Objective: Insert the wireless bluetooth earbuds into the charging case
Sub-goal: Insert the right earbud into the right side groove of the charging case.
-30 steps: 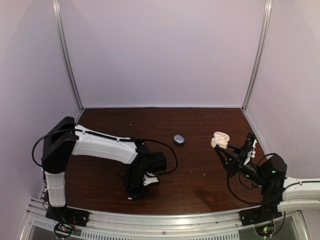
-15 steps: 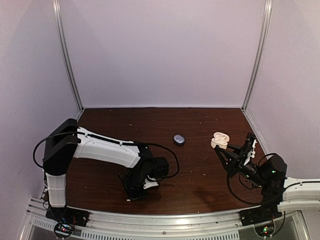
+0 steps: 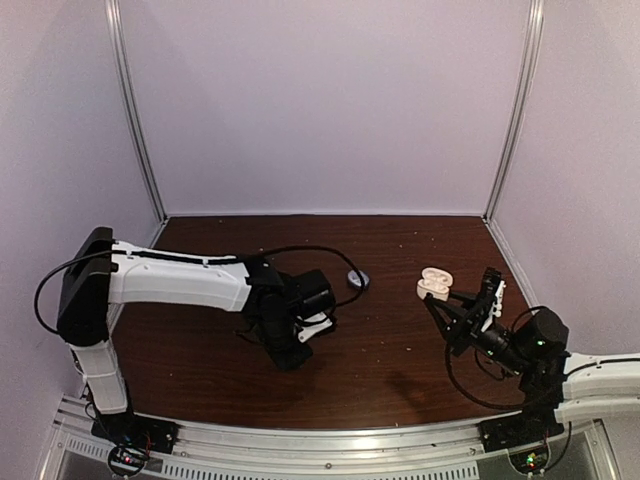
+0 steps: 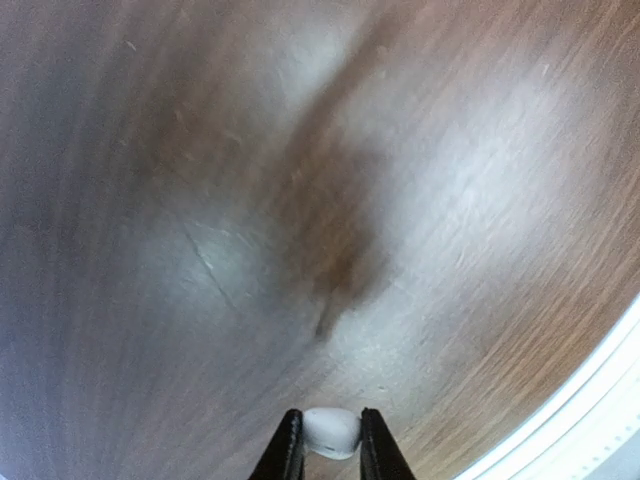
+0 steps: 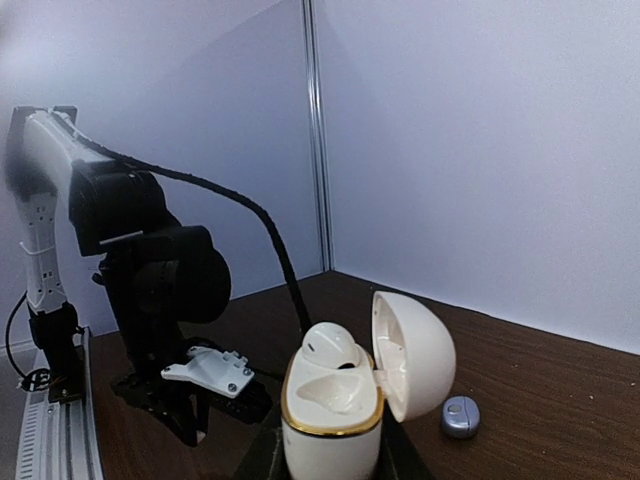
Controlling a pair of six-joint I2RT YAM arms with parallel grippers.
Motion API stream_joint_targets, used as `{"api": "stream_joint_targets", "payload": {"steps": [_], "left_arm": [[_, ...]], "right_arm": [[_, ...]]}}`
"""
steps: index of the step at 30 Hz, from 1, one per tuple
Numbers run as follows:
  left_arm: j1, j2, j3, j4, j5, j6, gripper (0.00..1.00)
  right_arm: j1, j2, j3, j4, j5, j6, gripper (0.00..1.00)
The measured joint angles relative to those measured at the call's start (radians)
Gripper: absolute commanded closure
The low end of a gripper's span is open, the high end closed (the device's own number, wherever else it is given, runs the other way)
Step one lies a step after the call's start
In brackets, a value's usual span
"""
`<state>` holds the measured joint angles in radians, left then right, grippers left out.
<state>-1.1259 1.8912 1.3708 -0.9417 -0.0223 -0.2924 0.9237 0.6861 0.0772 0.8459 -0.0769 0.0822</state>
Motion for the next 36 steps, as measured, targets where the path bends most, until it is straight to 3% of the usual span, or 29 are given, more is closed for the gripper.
{"api": "stream_joint_targets", "payload": {"steps": [8,16,27,36], "left_arm": [[0.046,-0.197,-0.013,0.248,-0.014,-0.002,0.90],[0.041,-0.393,-0.079,0.604,0.044,0.006,0.90],[-0.026,-0.397,-0.085,0.932,0.111,-0.003,0.91],[-0.046,-0.316,-0.056,1.033,0.161,-0.015,0.91]], "right_arm": [[0.000,0.120,-0.001,0.101,0.018,-0.039,1.00],[-0.001,0.368,0.002,0.336,0.005,-0.112,1.00],[0.010,0.557,0.078,0.593,0.003,-0.208,1.00],[0.053,0.596,0.102,0.661,0.032,-0.277,1.00]]}}
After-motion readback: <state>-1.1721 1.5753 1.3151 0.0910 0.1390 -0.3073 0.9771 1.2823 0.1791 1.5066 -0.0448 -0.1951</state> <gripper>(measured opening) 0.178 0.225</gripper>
